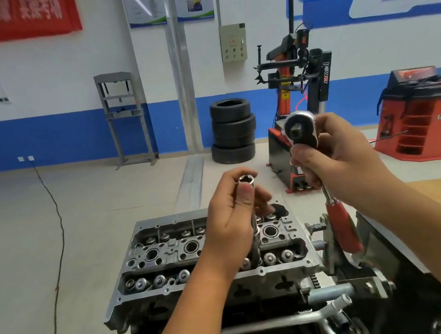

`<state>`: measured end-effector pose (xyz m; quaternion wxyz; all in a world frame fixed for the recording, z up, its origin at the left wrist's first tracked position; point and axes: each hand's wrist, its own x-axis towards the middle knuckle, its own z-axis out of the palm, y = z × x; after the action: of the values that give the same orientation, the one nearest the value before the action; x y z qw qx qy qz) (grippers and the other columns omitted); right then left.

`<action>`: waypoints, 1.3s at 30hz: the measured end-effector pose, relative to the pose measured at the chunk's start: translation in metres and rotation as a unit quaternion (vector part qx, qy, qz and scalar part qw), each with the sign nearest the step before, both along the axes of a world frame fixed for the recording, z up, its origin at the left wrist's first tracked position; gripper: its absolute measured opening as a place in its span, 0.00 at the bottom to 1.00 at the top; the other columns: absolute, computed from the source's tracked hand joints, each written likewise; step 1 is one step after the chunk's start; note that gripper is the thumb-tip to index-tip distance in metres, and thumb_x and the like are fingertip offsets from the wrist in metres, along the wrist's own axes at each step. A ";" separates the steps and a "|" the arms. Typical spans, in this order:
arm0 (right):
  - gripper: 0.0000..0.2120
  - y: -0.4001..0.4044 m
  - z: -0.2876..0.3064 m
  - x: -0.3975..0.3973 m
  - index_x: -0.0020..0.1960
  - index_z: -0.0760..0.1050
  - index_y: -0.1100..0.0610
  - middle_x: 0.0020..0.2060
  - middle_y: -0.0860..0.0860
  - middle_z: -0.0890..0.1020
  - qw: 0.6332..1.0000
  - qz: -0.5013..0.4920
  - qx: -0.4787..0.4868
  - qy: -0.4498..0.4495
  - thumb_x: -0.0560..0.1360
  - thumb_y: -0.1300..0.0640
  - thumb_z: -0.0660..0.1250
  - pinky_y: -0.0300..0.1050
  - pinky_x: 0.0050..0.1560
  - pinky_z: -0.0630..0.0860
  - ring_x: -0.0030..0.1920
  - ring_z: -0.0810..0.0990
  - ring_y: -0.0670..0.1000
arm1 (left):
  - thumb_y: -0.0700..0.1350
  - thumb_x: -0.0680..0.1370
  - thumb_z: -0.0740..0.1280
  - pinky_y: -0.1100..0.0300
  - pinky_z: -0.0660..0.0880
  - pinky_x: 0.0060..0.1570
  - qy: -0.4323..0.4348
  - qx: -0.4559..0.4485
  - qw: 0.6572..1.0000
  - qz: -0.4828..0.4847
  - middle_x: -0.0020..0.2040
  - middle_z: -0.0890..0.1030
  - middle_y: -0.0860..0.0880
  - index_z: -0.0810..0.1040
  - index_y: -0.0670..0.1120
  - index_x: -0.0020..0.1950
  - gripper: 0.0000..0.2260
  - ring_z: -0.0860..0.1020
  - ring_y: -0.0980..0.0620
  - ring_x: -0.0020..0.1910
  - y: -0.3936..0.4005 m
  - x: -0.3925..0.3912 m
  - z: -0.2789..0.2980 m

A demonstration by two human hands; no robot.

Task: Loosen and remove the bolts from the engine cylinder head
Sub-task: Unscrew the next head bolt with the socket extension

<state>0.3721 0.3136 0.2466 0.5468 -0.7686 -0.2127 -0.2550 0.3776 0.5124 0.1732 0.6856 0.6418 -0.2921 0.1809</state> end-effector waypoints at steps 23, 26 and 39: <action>0.19 0.033 0.031 -0.031 0.54 0.73 0.53 0.35 0.53 0.77 0.800 -0.218 -0.524 -0.196 0.69 0.67 0.75 0.38 0.25 0.57 0.23 0.68 0.57 | 0.65 0.82 0.57 0.56 0.67 0.38 0.004 0.016 1.000 0.003 0.37 0.72 0.58 0.74 0.54 0.51 0.16 0.67 0.56 0.36 -0.034 0.008 -0.001; 0.24 0.037 0.035 -0.034 0.51 0.66 0.52 0.32 0.53 0.77 0.776 -0.229 -0.556 -0.190 0.65 0.67 0.76 0.35 0.27 0.49 0.20 0.61 0.55 | 0.65 0.81 0.57 0.57 0.66 0.35 -0.012 0.020 0.999 0.023 0.35 0.72 0.59 0.73 0.56 0.48 0.15 0.66 0.58 0.33 -0.040 0.011 0.002; 0.14 0.074 0.044 -0.046 0.58 0.63 0.53 0.34 0.50 0.68 0.754 -0.318 -0.571 -0.067 0.79 0.63 0.66 0.44 0.26 0.54 0.27 0.63 0.49 | 0.42 0.85 0.61 0.42 0.76 0.37 0.015 0.087 0.988 0.124 0.38 0.79 0.52 0.69 0.56 0.52 0.07 0.78 0.48 0.36 -0.051 0.022 -0.001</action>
<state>0.3257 0.3874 0.2909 -0.1225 -0.9421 -0.0985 -0.2963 0.4000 0.4617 0.1723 0.6037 0.7330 -0.2145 0.2285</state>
